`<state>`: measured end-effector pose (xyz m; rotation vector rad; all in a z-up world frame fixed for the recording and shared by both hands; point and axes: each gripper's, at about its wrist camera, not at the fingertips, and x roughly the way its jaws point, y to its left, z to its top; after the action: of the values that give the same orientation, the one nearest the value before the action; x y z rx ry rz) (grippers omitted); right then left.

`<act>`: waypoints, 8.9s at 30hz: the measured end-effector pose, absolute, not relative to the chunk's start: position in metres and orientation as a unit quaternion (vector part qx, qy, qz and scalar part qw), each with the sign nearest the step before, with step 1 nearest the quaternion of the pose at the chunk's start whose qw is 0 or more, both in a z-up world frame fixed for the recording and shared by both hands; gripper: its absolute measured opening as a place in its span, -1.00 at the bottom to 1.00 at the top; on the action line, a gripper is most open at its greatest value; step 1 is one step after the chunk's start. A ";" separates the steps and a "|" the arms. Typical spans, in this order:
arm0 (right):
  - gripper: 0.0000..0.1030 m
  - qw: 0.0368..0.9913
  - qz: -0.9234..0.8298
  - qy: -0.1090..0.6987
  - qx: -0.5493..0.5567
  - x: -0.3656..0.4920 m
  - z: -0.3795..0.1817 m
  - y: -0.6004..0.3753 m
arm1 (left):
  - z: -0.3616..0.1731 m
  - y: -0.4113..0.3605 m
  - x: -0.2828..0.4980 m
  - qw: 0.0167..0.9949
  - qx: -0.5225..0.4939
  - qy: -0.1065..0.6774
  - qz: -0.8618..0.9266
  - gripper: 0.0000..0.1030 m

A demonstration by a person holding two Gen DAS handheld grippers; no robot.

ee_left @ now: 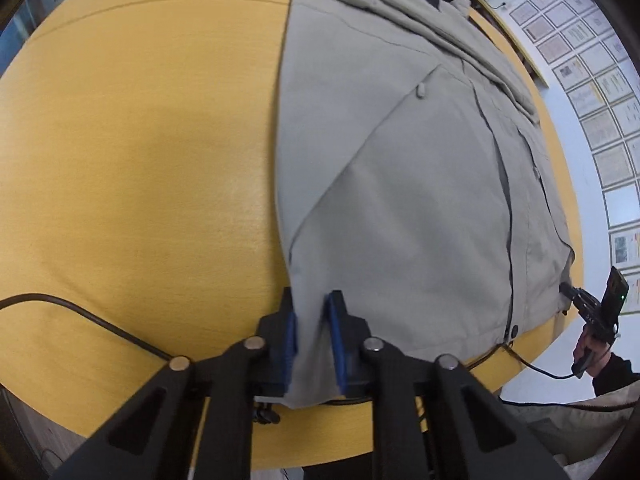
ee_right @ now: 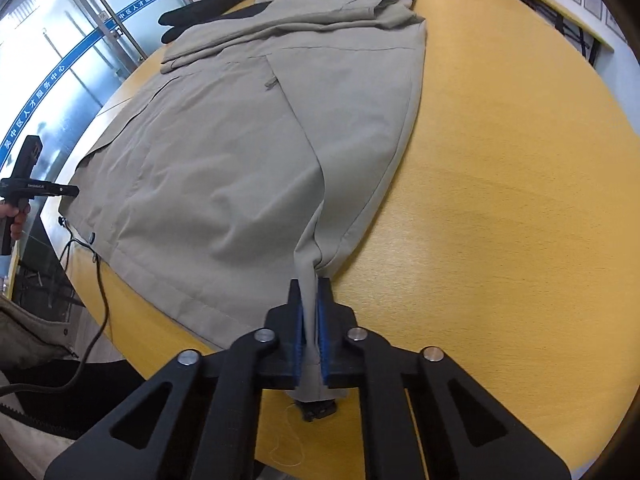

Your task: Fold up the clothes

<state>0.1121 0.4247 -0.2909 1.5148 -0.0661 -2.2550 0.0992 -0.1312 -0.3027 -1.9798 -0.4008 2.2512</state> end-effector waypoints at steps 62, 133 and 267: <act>0.98 0.127 -0.973 -0.104 0.163 -0.295 -0.063 0.461 | -0.066 -0.203 -0.308 0.101 -0.377 -0.184 0.902 0.45; -0.83 0.104 -0.936 -0.240 0.235 -0.113 -0.128 0.431 | -0.302 0.248 -0.257 0.488 -0.365 0.272 0.745 0.70; -1.00 0.371 -0.707 0.180 0.574 -0.090 -0.240 0.325 | -0.292 0.075 -0.210 0.454 -0.333 0.255 0.786 0.99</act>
<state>-0.0896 0.3249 -0.2401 1.4723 0.4618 -1.8135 -0.2099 0.0750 -0.2918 -0.8213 0.6303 1.9407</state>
